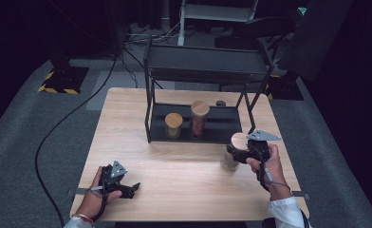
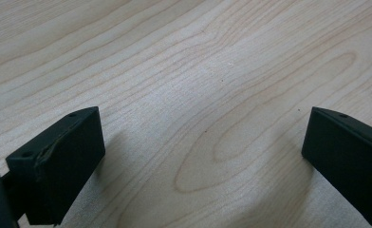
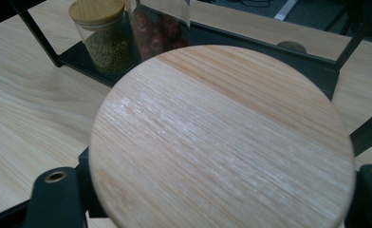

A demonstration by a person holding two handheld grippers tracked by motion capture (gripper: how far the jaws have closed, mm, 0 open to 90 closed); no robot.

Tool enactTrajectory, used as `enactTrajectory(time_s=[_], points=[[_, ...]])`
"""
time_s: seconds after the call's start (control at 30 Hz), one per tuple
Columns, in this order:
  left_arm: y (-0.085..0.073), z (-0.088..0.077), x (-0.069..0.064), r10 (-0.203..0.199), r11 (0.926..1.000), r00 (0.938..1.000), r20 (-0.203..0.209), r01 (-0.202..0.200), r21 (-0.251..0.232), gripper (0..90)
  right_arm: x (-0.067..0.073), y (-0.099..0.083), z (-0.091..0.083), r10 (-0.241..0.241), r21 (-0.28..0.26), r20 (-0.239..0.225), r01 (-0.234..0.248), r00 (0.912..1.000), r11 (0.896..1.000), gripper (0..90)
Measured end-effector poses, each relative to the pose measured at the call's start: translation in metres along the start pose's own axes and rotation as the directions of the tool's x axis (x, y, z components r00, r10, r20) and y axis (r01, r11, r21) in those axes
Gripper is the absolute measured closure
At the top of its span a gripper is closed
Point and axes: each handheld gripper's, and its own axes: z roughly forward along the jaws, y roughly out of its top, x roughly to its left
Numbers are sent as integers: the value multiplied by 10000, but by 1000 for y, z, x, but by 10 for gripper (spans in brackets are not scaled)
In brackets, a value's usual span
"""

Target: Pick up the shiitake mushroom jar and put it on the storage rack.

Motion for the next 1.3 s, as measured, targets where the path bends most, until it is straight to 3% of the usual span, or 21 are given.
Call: enactTrajectory(time_s=[1.3], points=[[0,0,0,1,10000,10000,1,-1,0,0,12,51,7,-445,-178,385,452,9983,9988,249]])
